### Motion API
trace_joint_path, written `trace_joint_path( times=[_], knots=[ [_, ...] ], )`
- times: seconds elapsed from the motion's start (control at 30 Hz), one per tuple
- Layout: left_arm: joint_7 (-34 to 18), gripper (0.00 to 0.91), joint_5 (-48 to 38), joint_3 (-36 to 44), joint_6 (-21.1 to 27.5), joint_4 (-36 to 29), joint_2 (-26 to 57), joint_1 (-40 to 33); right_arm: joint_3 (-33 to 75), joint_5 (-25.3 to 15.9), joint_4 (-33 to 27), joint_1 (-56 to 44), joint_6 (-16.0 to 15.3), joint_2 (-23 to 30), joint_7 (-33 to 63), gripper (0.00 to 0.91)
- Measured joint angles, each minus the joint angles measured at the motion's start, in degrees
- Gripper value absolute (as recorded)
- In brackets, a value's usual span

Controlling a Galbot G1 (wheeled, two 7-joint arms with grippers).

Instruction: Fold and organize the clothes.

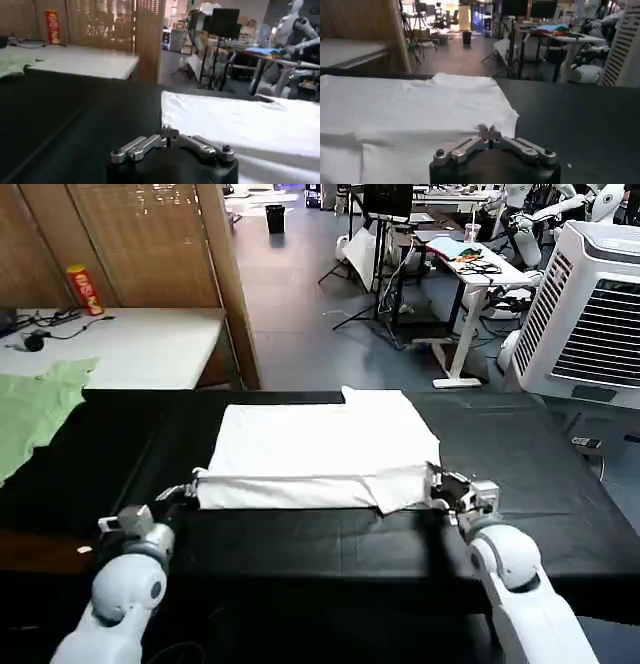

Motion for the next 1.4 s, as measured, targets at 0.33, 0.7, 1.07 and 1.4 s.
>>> trace_joint_path(
  times=[0.33,0.7,1.07,1.4],
  knots=[
    [1.0,0.878,0.8,2.0,0.4,3.5,-0.5,-3.6,-0.3,3.0,-1.0,1.3,-2.7,-0.8,-1.7,0.878],
    [1.0,0.878,1.1,0.6,0.4,3.3,-0.1,-2.8,4.7,3.4,12.4,-11.7,-5.6,-3.7,-0.7,0.878],
    [2.6,0.878,-0.4,-0.6,1.0,-1.0,-0.7,3.7,7.4,4.0,12.9,-16.2,-4.1,-2.7,-0.3,0.702],
    [3.6,0.068,-1.0,-0.8,1.3,-0.5,-0.9,5.6,7.6,4.1,11.1,-16.9,-3.9,-1.6,-0.3,0.244]
  ],
)
